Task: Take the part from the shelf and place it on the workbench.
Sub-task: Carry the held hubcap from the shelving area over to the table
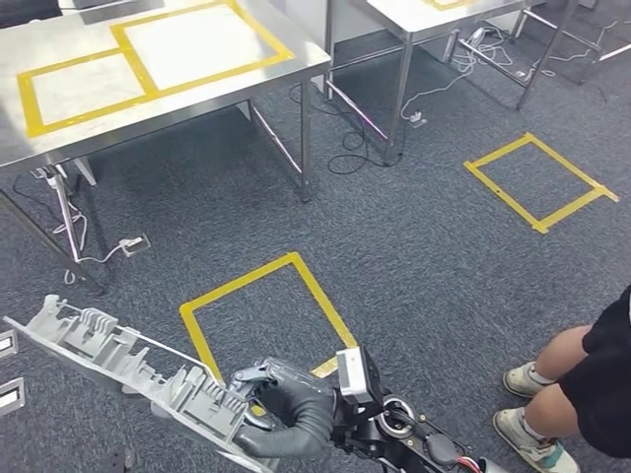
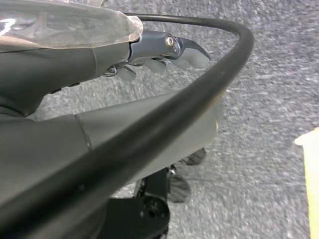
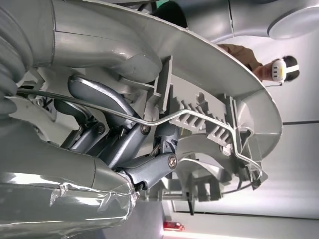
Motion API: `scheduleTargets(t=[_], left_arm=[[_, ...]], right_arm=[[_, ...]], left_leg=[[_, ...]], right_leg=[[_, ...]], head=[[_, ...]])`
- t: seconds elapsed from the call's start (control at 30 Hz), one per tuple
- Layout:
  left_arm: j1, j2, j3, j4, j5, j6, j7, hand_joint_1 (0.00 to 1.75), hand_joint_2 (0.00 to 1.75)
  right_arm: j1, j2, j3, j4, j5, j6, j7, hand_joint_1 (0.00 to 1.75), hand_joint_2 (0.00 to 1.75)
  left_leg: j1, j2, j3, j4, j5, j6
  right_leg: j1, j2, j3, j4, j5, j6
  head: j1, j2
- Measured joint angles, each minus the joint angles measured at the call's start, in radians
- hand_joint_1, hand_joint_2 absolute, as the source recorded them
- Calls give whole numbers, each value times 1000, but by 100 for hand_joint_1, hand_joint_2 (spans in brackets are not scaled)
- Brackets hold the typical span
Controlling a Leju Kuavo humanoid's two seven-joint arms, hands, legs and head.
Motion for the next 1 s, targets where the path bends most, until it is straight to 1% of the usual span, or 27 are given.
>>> scheduleTargets(t=[0.03,0.07,0.13,0.17,0.2,0.23,0.27,0.33,0.37,0.4,0.43,0.47,0.5,0.53,0.57,0.6,0.63,0.7,0.73,0.77,0.8,0.83,0.87,0.9,0.93,0.97,1.0], left_arm=[[0,-2,0,0,0,0,0,0,0],[-1,-4,0,0,0,-1,0,0,0],[0,-6,0,0,-1,-1,-1,0,0],[0,-5,1,0,-1,-1,-1,0,0],[1,-5,1,0,-2,-1,-1,0,0],[0,-5,1,0,-3,-1,-1,0,0],[-2,-4,1,0,-3,-1,-1,0,0],[-4,-4,1,0,-3,-1,-1,0,0],[-3,-4,1,0,-3,-1,-1,0,0],[-1,-4,1,0,-3,-1,-1,0,0],[1,-3,1,0,-3,-1,-1,0,0],[2,-1,1,0,-3,0,0,0,0],[2,0,1,0,-3,0,0,0,0],[1,0,1,0,-3,0,0,0,0],[0,0,1,0,-3,0,0,0,0],[-1,0,1,0,-3,0,0,0,0],[0,0,1,0,-3,0,0,0,0],[1,0,1,0,-4,0,1,0,0],[1,-1,1,0,-4,0,1,0,0],[0,0,1,0,-5,0,0,0,0],[0,0,2,0,-6,0,0,0,0],[-1,0,2,0,-7,0,0,0,0],[0,1,2,0,-8,0,0,0,0],[0,1,2,0,-8,0,0,0,0],[1,1,2,0,-9,0,0,0,0],[1,1,2,0,-10,0,0,0,0],[1,0,2,0,-11,0,0,0,0]], right_arm=[[0,0,0,0,0,-1,0,175,175],[0,0,0,0,0,-2,0,175,175],[3,0,-1,0,0,-5,1,175,175],[4,0,-1,0,0,-6,2,175,175],[5,0,-1,-1,0,-7,4,175,175],[5,0,-1,-1,0,-7,5,175,175],[6,0,-2,-1,-1,-7,7,175,175],[7,0,-2,-1,-1,-6,8,175,175],[9,0,-2,-1,-1,-5,9,175,175],[10,0,-2,-1,-1,-5,9,175,175],[11,0,-2,-1,-1,-5,9,175,175],[11,0,-2,-1,-2,-5,9,175,175],[11,0,-2,-1,-2,-5,9,175,175],[11,0,-2,-1,-2,-5,9,175,175],[11,0,-2,-1,-2,-5,9,175,175],[11,0,-2,-1,-2,-4,9,175,175],[12,0,-2,-1,-2,-4,8,175,175],[12,0,-2,-1,-3,-2,7,175,175],[12,0,-2,-1,-3,-2,6,175,175],[12,0,-3,-1,-3,-1,5,175,175],[12,0,-3,-1,-3,-2,4,175,175],[13,0,-3,-1,-4,-3,2,175,175],[15,0,-4,-1,-5,-6,0,175,175],[18,-1,-5,-1,-7,-9,-4,175,175],[21,-1,-6,-1,-10,-13,-7,175,175],[22,-1,-8,0,-13,-16,-9,175,175],[23,-1,-12,0,-16,-18,-11,175,175]], left_leg=[[0,-2,6,-1,-5,-2],[1,-2,9,-2,-9,-6],[0,-2,13,0,-10,-18],[0,0,16,2,-11,-23],[0,1,16,14,-13,-27],[0,1,4,42,-24,-30],[2,2,-22,90,-42,-34],[7,2,-103,215,-90,-45],[11,3,-139,259,-103,-52],[15,3,-161,272,-98,-58],[19,3,-165,248,-71,-63],[23,4,-150,191,-27,-69],[29,5,-128,118,20,-76],[31,7,-108,58,43,-77],[31,9,-94,19,56,-74],[29,10,-89,4,57,-67],[26,10,-87,6,50,-56],[26,9,-79,7,58,-39],[26,9,-75,6,55,-33],[27,9,-70,5,53,-26],[26,9,-66,5,49,-21],[24,9,-63,5,45,-17],[21,8,-58,5,41,-14],[19,7,-53,5,36,-13],[17,5,-45,5,30,-12],[15,3,-36,5,24,-13],[14,1,-28,4,18,-13]], right_leg=[[5,0,15,-57,25,-9],[10,1,29,-95,39,-17],[14,3,39,-124,37,-27],[11,3,53,-137,44,-30],[8,3,65,-148,47,-33],[4,1,80,-157,49,-35],[1,0,89,-163,50,-37],[-1,-2,92,-166,47,-40],[-2,-1,93,-165,44,-40],[-3,1,96,-165,40,-39],[-6,3,99,-163,35,-35],[-10,5,104,-161,29,-30],[-12,5,108,-157,22,-23],[-13,6,111,-151,14,-16],[-13,6,111,-146,7,-9],[-11,6,108,-142,-1,-1],[-10,6,107,-141,-7,5],[-12,5,108,-136,-23,17],[-14,4,102,-113,-39,21],[-15,5,82,-66,-64,25],[-15,4,49,2,-95,28],[-15,4,8,77,-125,30],[-15,4,-29,140,-142,30],[-15,4,-52,170,-140,29],[-15,4,-56,161,-116,25],[-13,5,-42,114,-75,19],[-10,5,-17,42,-26,10]], head=[[2,0],[6,0],[10,0],[12,0],[11,0],[7,0],[2,0],[-10,0],[-14,0],[-18,0],[-22,0],[-27,0],[-32,0],[-40,0],[-45,0],[-47,0],[-46,0],[-38,0],[-33,0],[-28,0],[-21,0],[-14,0],[-8,0],[-4,0],[-1,0],[3,0],[9,0]])
